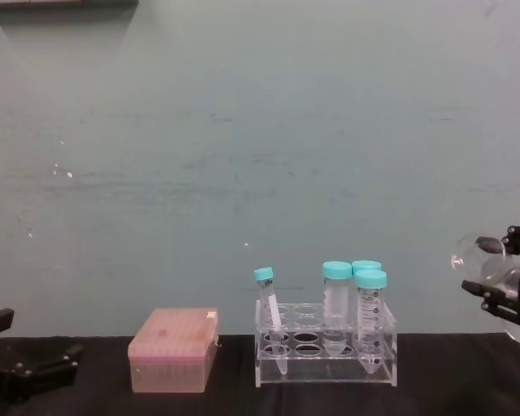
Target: Pick up the beaker with the right gripper, shake it three times, and then put it down.
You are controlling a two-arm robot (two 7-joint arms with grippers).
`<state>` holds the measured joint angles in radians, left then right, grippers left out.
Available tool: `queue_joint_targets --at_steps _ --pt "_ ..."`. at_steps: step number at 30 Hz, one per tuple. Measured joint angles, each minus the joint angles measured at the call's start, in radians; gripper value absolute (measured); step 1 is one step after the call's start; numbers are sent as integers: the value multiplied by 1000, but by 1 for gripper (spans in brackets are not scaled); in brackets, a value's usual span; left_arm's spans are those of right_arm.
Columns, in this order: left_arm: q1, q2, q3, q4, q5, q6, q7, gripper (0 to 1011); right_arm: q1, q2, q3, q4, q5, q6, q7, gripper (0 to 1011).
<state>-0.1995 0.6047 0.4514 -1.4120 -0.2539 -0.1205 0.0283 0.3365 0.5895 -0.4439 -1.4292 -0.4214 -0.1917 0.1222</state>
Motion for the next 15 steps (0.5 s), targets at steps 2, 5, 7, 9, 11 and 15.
queue_joint_targets --at_steps 2,5,7,9,11,15 --pt "0 0 0 0 0 0 0 1000 -2 -11 13 1 28 0 14 458" --pt "0 0 0 0 0 0 0 1000 -12 -30 36 -2 94 7 52 458" --pt "0 0 0 0 0 0 0 1000 -23 -55 67 -10 179 27 96 458" --pt "0 0 0 0 0 0 0 1000 -38 -92 110 -21 302 64 155 458" --pt "0 0 0 0 0 0 0 1000 -47 -117 138 -29 385 100 190 458" --pt "0 0 0 0 0 0 0 1000 -64 -182 208 -42 566 199 258 458"
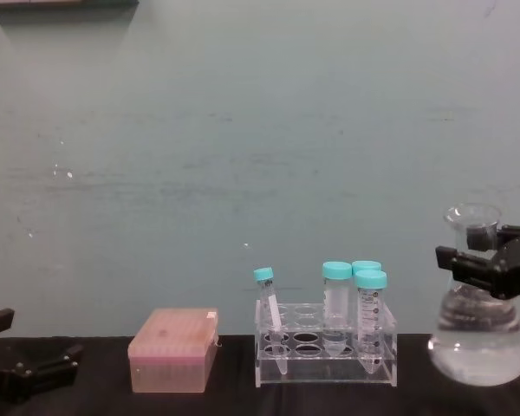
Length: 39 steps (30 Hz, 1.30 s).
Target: Pick up the beaker with the right gripper, shake it three times, and then put it down.
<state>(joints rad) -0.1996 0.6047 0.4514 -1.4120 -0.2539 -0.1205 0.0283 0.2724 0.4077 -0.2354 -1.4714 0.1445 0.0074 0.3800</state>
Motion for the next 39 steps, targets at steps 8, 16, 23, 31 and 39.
queue_joint_targets --at_steps 8,16,23,31,39 --pt "0 0 0 0 0 0 0 1000 -9 -36 40 -11 145 106 19 458" --pt "0 0 0 0 0 0 0 1000 -16 -27 30 -26 166 142 -9 458" --pt "0 0 0 0 0 0 0 1000 -17 -26 28 -28 167 145 -13 458" --pt "0 0 0 0 0 0 0 1000 -16 -25 28 -26 163 140 -13 458" --pt "0 0 0 0 0 0 0 1000 -16 -26 29 -26 168 142 -11 458"
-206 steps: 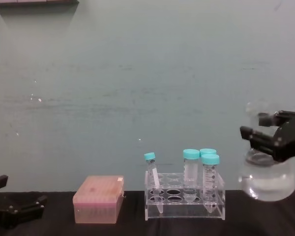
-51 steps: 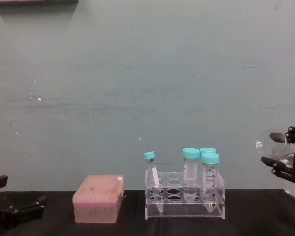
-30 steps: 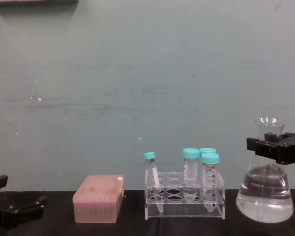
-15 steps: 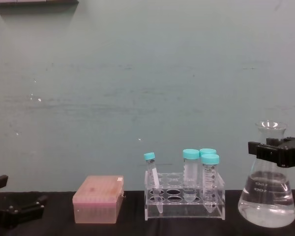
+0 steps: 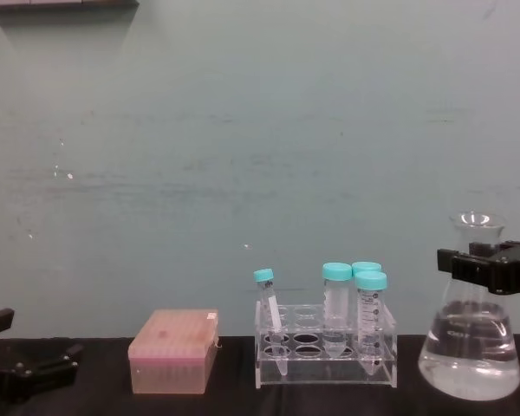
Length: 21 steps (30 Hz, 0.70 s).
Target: Pick up the beaker with the right gripper, shake it three times, and then put it down.
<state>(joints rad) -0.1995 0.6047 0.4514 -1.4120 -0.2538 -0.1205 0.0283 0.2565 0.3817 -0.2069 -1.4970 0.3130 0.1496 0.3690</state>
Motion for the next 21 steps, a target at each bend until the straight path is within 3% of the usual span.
queue_joint_targets --at_steps 1,2,3,4,5,7,8,12,16,21 --pt "0 0 0 0 0 0 0 1000 -2 -7 12 2 46 15 23 458" --pt "0 0 0 0 0 0 0 1000 -2 -7 12 2 46 15 23 458" --pt "0 0 0 0 0 0 0 1000 -8 -30 44 4 136 60 55 458" --pt "0 0 0 0 0 0 0 1000 -12 -46 62 4 186 90 68 458" --pt "0 0 0 0 0 0 0 1000 -21 -82 103 4 283 148 83 458" --pt "0 0 0 0 0 0 0 1000 -28 -115 139 4 364 201 84 458" --pt "0 0 0 0 0 0 0 1000 -37 -153 179 4 442 254 74 458" --pt "0 0 0 0 0 0 0 1000 -49 -215 241 -1 574 349 29 458" --pt "0 0 0 0 0 0 0 1000 -59 -244 266 -7 641 395 -8 458" --pt "0 0 0 0 0 0 0 1000 -61 -237 261 -11 644 391 -23 458"
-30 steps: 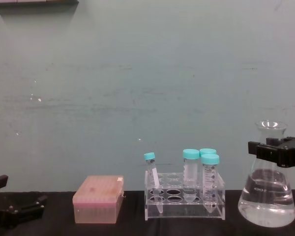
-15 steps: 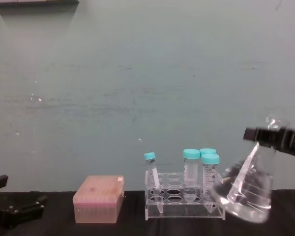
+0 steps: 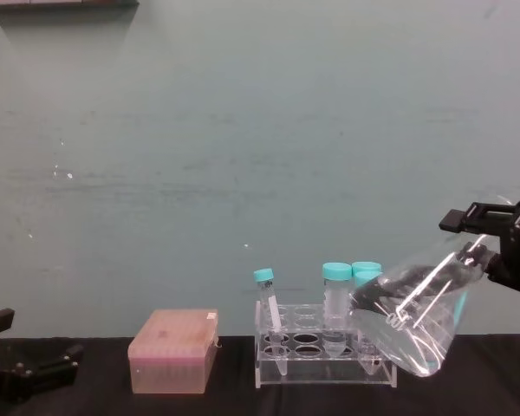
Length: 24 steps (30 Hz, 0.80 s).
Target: Pick up the beaker with the right gripper, shake it three times, and then put it down.
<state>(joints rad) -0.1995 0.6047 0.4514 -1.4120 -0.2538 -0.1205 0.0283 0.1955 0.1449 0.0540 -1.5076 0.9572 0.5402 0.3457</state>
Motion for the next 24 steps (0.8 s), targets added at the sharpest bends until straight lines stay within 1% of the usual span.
queue_joint_targets --at_steps 2,5,6,8,10,11,12,13,15,16,19,20,22,23,24 --pt "0 0 0 0 0 0 0 1000 0 7 -5 -1 -7 -9 -4 458" --pt "0 0 0 0 0 0 0 1000 4 47 -39 -1 -72 -67 8 458" --pt "0 0 0 0 0 0 0 1000 9 84 -72 -2 -135 -118 27 458" --pt "0 0 0 0 0 0 0 1000 14 126 -112 -2 -220 -187 47 458" --pt "0 0 0 0 0 0 0 1000 22 178 -163 -3 -336 -280 61 458" --pt "0 0 0 0 0 0 0 1000 34 233 -214 -2 -464 -377 62 458" --pt "0 0 0 0 0 0 0 1000 41 257 -239 0 -524 -420 59 458" --pt "0 0 0 0 0 0 0 1000 57 305 -285 7 -657 -505 41 458" --pt "0 0 0 0 0 0 0 1000 74 344 -324 16 -782 -571 18 458" --pt "0 0 0 0 0 0 0 1000 90 377 -356 24 -894 -620 -7 458" --pt "0 0 0 0 0 0 0 1000 112 416 -394 34 -1036 -668 -42 458" --pt "0 0 0 0 0 0 0 1000 124 433 -410 38 -1108 -685 -62 458" --pt "0 0 0 0 0 0 0 1000 132 444 -421 42 -1158 -694 -77 458" --pt "0 0 0 0 0 0 0 1000 139 451 -429 46 -1198 -701 -87 458" --pt "0 0 0 0 0 0 0 1000 141 453 -431 47 -1214 -703 -91 458"
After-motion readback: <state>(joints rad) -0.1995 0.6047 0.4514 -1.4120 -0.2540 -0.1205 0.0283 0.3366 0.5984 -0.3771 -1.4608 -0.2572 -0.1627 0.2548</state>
